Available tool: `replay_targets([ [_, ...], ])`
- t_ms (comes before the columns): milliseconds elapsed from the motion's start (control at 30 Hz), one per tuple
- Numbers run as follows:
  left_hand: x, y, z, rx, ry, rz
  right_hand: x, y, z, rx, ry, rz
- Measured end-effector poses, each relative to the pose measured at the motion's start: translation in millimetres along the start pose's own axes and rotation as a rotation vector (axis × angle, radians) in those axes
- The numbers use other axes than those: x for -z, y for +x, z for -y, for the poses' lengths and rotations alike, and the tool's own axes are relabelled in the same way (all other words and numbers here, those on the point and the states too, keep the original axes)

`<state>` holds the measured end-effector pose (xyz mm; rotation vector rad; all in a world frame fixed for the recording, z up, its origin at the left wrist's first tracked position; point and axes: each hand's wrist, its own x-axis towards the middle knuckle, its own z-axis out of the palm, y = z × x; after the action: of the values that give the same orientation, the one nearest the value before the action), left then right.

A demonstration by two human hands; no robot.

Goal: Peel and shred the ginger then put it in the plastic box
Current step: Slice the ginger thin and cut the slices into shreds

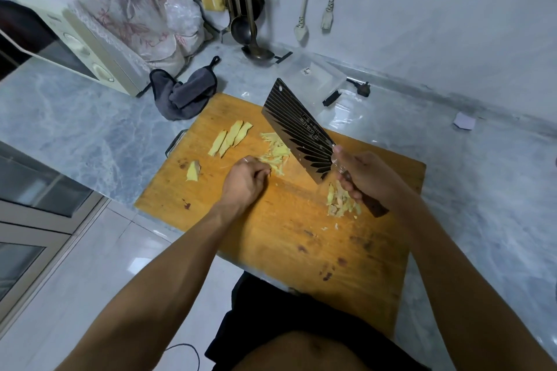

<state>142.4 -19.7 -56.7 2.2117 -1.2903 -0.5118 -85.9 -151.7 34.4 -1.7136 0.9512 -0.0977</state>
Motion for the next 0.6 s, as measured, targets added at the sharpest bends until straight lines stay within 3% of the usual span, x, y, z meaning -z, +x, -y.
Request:
replay_targets([
  [300,5.5,7.7,8.2,-0.222,0.031,0.178,-9.3,-13.4,-13.1,-0.031,0.035,-0.006],
  [434,0.1,18.5,3.3,-0.248,0.116,0.123,-18.1,-11.5,-15.5,-0.043,0.027,-0.009],
  [600,0.3,29.7,-4.8,-0.121,0.159,0.031,-20.4,-6.4,-14.2,-0.073,0.044,-0.024],
])
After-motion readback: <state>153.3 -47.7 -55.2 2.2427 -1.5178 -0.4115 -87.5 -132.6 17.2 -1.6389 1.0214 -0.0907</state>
